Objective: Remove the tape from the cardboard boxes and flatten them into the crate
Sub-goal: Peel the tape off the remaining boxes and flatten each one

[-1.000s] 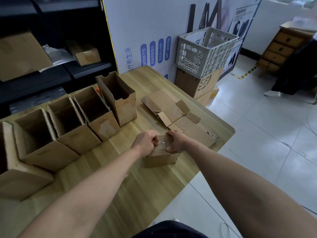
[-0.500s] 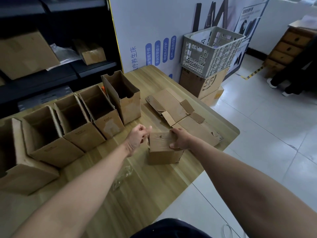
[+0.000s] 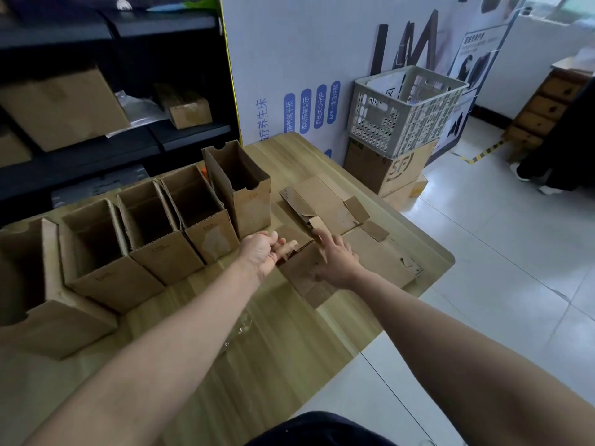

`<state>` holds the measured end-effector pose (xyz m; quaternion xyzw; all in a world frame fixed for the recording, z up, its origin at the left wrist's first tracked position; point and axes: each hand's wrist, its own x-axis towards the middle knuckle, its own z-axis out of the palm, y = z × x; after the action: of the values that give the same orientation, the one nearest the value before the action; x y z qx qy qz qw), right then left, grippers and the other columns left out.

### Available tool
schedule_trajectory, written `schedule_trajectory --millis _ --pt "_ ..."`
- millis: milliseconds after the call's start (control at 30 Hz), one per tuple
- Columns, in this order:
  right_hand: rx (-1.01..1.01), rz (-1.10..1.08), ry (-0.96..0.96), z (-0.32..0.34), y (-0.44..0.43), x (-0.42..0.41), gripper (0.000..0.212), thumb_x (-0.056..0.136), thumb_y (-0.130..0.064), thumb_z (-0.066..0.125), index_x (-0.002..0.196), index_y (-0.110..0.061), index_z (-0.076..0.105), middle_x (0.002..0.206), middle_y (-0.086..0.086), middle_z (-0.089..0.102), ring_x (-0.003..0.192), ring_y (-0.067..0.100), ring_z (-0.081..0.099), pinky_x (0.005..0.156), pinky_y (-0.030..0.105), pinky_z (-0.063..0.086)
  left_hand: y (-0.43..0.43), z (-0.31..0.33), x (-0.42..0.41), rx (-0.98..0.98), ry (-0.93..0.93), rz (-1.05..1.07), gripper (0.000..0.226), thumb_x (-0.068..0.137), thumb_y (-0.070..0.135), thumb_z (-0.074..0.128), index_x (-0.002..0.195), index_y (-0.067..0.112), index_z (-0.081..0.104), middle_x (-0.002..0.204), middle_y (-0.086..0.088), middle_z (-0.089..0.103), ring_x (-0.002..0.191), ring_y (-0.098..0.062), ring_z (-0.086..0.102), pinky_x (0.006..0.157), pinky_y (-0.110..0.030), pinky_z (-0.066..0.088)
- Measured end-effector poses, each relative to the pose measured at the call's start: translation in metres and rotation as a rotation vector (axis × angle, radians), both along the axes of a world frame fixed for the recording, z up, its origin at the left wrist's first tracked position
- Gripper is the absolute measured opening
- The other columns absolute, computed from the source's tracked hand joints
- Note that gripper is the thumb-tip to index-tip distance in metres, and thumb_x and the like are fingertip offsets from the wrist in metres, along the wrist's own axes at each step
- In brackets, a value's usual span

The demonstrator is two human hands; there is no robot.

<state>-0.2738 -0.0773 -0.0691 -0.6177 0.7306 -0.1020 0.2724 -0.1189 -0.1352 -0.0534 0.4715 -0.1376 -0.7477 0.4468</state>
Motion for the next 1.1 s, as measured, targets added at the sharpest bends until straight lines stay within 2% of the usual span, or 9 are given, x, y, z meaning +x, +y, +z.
schedule_trajectory --millis 100,200,300,400,533,700,867,967,1100 --pt "0.022 -0.001 -0.257 0.005 0.000 0.006 0.122 0.062 -0.037 0.086 0.147 -0.040 -0.001 0.152 0.004 0.018 0.137 0.030 0.023 0.110 0.053 0.030 0.004 0.007 -0.012 0.064 0.041 0.075 0.019 0.094 -0.015 0.033 0.105 -0.009 0.047 0.105 -0.016 0.040 0.068 -0.020 0.043 0.091 -0.054 0.045" --pt "-0.088 -0.040 -0.082 0.007 -0.001 0.019 0.126 0.054 -0.050 0.085 0.146 -0.037 -0.001 0.148 0.004 0.020 0.136 0.030 0.022 0.111 0.053 0.025 0.010 0.010 -0.025 0.103 0.079 0.066 0.023 0.095 -0.013 0.033 0.078 -0.001 0.042 0.085 -0.013 0.042 0.068 -0.020 0.043 0.089 -0.051 0.045" --pt "-0.242 0.003 0.092 0.008 -0.001 0.020 0.112 0.055 -0.045 0.081 0.142 -0.026 0.014 0.135 0.004 0.029 0.127 0.027 0.031 0.106 0.049 0.030 0.011 0.012 -0.025 0.064 0.018 0.016 0.023 0.092 -0.014 0.038 0.076 0.000 0.046 0.081 -0.014 0.044 0.068 -0.019 0.048 0.078 -0.042 0.051" --pt "-0.240 0.053 -0.008 0.009 0.002 0.005 0.099 0.057 -0.042 0.079 0.137 -0.019 0.025 0.123 0.000 0.032 0.114 0.020 0.036 0.102 0.045 0.037 -0.004 0.011 -0.002 -0.054 -0.299 0.070 0.017 0.091 -0.011 0.044 0.083 0.003 0.051 0.081 -0.011 0.053 0.057 -0.015 0.058 0.056 -0.027 0.054" --pt "-0.156 0.029 -0.162 0.009 0.008 -0.017 0.101 0.060 -0.028 0.083 0.141 -0.018 0.022 0.121 -0.002 0.029 0.112 0.017 0.037 0.101 0.040 0.042 -0.018 -0.005 0.039 -0.265 -0.808 -0.079 0.010 0.091 0.012 0.059 0.098 0.013 0.052 0.102 -0.011 0.061 0.092 -0.024 0.063 0.074 -0.031 0.053" --pt "-0.125 0.063 -0.168 0.005 0.004 -0.004 0.106 0.062 -0.029 0.081 0.145 -0.020 0.016 0.134 -0.001 0.025 0.117 0.019 0.035 0.089 0.025 0.038 0.005 -0.014 0.014 -0.519 -1.385 -0.657 0.080 0.070 0.071 0.060 0.126 0.015 0.051 0.123 -0.006 0.052 0.123 -0.027 0.038 0.098 -0.042 0.040" --pt "-0.100 0.059 -0.212 0.001 0.006 -0.007 0.102 0.062 -0.028 0.081 0.143 -0.018 0.020 0.127 -0.002 0.028 0.107 0.014 0.037 0.079 0.018 0.037 0.009 -0.017 0.018 -0.643 -1.282 -0.540 0.025 0.077 0.038 0.073 0.085 0.017 0.061 0.101 -0.006 0.056 0.090 -0.022 0.056 0.074 -0.029 0.043" --pt "-0.063 0.084 -0.236 -0.002 0.008 -0.001 0.101 0.063 -0.027 0.081 0.143 -0.016 0.020 0.127 -0.002 0.027 0.114 0.020 0.040 0.091 0.027 0.043 0.013 -0.017 0.016 -0.665 -1.314 -0.536 0.025 0.080 0.026 0.072 0.063 0.020 0.055 0.076 0.002 0.055 0.073 -0.019 0.054 0.058 -0.023 0.037" --pt "0.024 0.199 0.155 0.003 0.002 0.007 0.103 0.064 -0.039 0.080 0.146 -0.017 0.021 0.143 0.004 0.022 0.132 0.027 0.024 0.110 0.044 0.030 0.021 -0.023 0.017 -0.641 -1.267 -0.484 0.022 0.084 0.016 0.067 0.064 0.012 0.056 0.068 0.000 0.063 0.070 -0.019 0.058 0.062 -0.027 0.043"
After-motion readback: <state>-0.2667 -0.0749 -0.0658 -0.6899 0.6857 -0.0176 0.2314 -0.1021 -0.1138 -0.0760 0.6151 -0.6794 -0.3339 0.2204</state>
